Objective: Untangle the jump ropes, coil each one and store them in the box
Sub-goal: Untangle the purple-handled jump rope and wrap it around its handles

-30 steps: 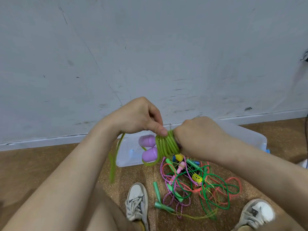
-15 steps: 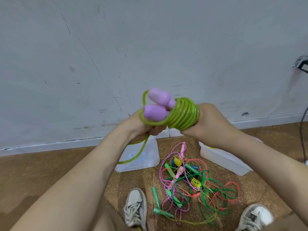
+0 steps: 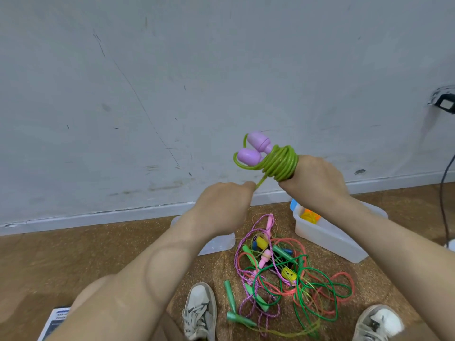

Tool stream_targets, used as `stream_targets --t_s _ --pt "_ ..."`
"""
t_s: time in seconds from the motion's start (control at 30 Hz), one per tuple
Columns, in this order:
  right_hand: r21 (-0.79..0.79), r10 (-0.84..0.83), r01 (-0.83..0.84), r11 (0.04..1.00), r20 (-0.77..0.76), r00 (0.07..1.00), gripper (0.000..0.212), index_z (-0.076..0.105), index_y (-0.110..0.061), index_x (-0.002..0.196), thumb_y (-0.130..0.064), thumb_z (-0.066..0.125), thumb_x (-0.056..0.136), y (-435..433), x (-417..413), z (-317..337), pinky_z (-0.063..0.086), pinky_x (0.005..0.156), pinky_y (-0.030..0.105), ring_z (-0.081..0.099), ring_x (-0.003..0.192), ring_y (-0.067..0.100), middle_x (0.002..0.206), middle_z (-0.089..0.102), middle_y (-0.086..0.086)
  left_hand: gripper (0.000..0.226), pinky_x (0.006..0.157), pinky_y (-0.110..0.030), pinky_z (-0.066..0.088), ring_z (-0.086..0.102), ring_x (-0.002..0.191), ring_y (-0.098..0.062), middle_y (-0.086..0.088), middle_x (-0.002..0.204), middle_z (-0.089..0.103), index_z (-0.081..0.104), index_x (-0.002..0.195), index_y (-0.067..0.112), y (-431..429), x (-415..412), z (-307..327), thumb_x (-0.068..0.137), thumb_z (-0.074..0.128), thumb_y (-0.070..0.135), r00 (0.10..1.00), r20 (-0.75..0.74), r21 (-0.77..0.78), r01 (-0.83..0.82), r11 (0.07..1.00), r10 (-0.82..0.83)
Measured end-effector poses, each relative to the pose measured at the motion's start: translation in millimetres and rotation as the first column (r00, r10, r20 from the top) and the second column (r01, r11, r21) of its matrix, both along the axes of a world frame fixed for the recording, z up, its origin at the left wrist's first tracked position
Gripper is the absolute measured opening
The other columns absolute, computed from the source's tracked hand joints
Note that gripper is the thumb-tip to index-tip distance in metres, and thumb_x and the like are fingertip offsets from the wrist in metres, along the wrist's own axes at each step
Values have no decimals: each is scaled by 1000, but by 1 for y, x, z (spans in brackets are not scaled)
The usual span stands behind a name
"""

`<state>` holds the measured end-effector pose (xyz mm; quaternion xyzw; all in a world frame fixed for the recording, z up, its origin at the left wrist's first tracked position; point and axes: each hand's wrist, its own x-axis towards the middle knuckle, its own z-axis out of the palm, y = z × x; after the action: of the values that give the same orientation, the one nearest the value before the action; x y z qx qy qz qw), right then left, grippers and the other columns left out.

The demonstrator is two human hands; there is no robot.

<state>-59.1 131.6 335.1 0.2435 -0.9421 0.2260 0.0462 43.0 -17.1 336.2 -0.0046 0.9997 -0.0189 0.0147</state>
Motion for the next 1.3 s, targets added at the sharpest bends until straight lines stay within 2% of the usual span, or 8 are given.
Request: stream_targets --t_s 0.27,0.57,0.8,0.87,0.97,1.13,1.2,1.3 --pt "307 5 24 952 -93 996 10 52 -23 79 -27 54 88 -5 -2 -13 36 61 27 56 73 29 85 65 3 11 46 -30 17 28 51 -20 1 64 32 51 97 13 11 8 18 89 46 10 990 36 -237 143 961 -138" --pt "475 224 -175 863 -49 973 15 61 -23 95 -35 55 89 -7 13 -15 36 61 27 63 84 27 92 66 1 12 64 -35 47 63 80 -26 3 82 65 65 94 21 -14 3 25 83 61 19 909 -266 -117 301 947 -321" --pt "576 507 -311 756 -216 834 6 53 -25 84 -27 59 83 5 26 4 12 44 27 48 64 26 78 63 2 21 68 -26 44 56 78 -15 9 78 56 73 77 19 -34 1 21 73 70 40 916 -393 386 247 889 -84" --pt "541 538 -337 771 -270 798 18 48 -25 78 -26 66 76 6 24 4 12 42 27 54 60 26 66 56 0 9 73 -30 47 57 81 -12 7 84 60 70 74 24 -33 -2 19 73 79 27 967 -248 630 117 768 56" --pt "436 478 -358 825 -201 855 12 52 -25 94 -27 57 84 6 18 2 29 53 31 61 85 27 87 61 -2 11 73 -32 47 56 72 -10 -6 79 67 66 72 21 -26 -5 20 79 74 17 989 -65 820 -22 571 132" --pt "137 467 -493 859 182 865 54 39 -17 107 -33 77 72 4 14 -1 44 71 38 52 88 24 97 48 2 13 68 -42 54 55 64 -16 -8 67 64 70 70 16 -29 -7 26 71 81 22 977 -22 856 -91 508 212" --pt "87 473 -541 837 381 794 78 34 -20 122 -45 83 66 5 14 3 43 78 32 48 94 17 106 43 0 15 64 -39 55 54 57 -11 1 58 61 71 68 18 -26 -7 27 68 84 26 973 -34 822 -102 560 228" --pt "111 532 -605 789 370 761 110 17 -32 144 -65 79 59 6 7 10 43 89 30 51 105 12 122 50 -4 20 58 -23 45 51 53 -2 12 55 61 73 72 20 -14 -3 30 66 85 34 983 -146 683 16 730 115"
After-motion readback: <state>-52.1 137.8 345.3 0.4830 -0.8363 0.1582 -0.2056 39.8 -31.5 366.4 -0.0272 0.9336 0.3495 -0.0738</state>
